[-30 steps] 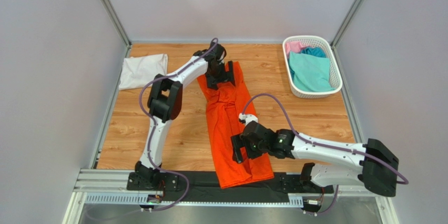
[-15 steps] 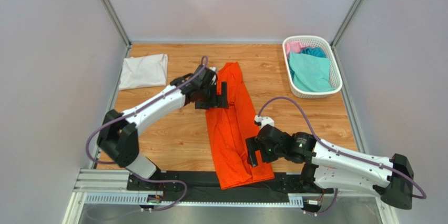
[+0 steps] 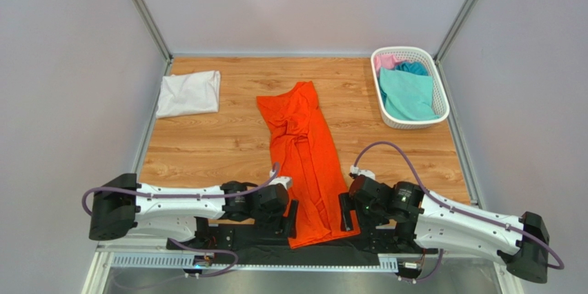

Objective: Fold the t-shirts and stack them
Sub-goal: Fold the tshirt

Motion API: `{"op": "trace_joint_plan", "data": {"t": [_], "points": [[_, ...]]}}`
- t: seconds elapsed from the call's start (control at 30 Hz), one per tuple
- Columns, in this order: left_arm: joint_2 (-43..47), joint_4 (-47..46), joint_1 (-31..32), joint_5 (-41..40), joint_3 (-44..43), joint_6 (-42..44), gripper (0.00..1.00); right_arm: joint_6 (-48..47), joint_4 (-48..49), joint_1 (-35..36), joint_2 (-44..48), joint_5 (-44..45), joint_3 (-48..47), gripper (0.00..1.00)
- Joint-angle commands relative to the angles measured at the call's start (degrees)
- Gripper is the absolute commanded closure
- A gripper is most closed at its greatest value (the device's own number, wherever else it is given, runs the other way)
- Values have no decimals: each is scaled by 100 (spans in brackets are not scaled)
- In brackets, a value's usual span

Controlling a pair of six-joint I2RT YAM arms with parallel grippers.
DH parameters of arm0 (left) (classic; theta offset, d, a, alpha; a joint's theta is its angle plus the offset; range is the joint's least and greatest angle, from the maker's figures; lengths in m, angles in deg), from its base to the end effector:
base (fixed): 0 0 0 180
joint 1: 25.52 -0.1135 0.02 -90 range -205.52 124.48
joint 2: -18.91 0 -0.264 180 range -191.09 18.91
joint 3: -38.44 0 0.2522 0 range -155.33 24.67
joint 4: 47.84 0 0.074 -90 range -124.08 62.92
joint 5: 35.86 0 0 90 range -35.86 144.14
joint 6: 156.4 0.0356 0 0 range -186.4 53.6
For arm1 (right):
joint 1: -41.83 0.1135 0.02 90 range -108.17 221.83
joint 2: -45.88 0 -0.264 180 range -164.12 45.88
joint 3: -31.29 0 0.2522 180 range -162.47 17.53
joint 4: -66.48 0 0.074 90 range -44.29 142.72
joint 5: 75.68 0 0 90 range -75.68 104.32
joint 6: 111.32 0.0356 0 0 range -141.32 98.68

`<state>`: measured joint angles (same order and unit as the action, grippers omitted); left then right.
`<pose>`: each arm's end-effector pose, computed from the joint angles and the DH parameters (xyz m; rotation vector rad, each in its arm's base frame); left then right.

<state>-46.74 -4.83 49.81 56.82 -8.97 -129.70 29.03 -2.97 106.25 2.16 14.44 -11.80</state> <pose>0.0499 -0.1972 0.1790 0.3234 2.9021 -0.7243 0.0513 0.1071 0.1901 -0.3573 2.8997 0.4305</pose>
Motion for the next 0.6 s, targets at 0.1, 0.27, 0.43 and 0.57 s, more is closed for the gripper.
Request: {"op": "trace_joint_plan", "data": {"t": [0.1,0.27,0.43,0.57], "points": [[-588,-1519,333,224,140,-727,27,309,189,-9,13,-381,304,16],[-1028,-1511,588,286,-63,-840,39,318,312,-9,-66,-355,453,18],[-1126,-1467,632,198,157,-1175,47,405,681,-9,-189,-460,778,25],[-1266,-1248,729,180,-18,-1193,62,493,962,-9,-215,-408,893,38]]}}
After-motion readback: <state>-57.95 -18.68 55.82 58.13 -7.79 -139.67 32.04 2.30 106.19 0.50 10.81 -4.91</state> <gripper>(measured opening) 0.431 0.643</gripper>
